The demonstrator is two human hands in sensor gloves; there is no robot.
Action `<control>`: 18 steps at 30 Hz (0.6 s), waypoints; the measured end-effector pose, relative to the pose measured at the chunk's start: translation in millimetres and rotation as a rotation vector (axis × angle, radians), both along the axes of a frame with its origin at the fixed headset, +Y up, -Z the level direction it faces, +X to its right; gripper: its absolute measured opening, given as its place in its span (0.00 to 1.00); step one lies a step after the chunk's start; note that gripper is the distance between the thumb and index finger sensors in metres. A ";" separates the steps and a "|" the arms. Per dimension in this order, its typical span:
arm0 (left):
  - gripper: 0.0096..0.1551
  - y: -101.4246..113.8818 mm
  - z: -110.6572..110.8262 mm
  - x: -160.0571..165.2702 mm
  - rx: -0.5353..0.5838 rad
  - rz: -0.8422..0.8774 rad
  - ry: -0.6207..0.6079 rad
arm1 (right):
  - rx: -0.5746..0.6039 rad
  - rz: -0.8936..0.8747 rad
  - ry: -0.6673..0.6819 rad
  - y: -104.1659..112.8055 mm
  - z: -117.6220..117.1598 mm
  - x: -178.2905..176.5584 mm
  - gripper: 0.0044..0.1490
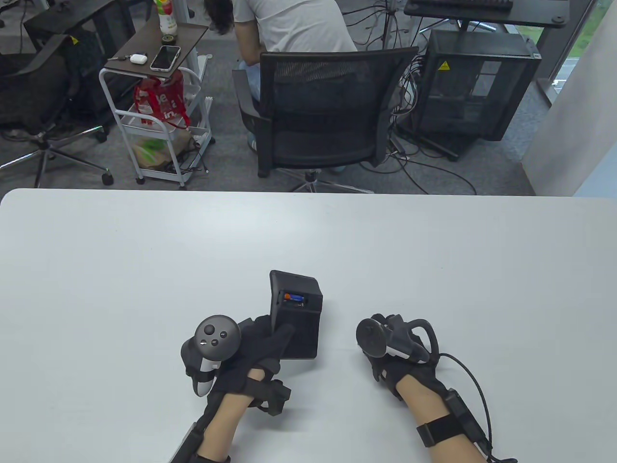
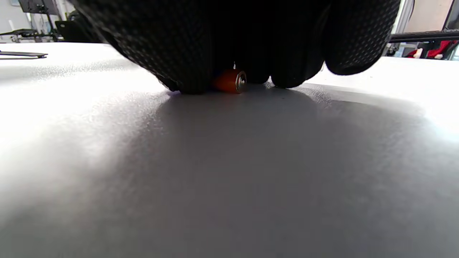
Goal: Fit batteries into calculator, then fit battery cover
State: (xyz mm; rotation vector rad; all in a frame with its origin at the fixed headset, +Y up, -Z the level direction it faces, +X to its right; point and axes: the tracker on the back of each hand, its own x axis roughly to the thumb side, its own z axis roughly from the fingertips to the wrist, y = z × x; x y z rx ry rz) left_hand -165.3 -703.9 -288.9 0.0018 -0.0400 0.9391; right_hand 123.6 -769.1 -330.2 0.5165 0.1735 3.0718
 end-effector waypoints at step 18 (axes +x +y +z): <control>0.34 -1.6 -0.5 0.9 -0.009 -0.006 -0.007 | 0.276 -0.346 -0.023 35.1 8.0 28.8 0.33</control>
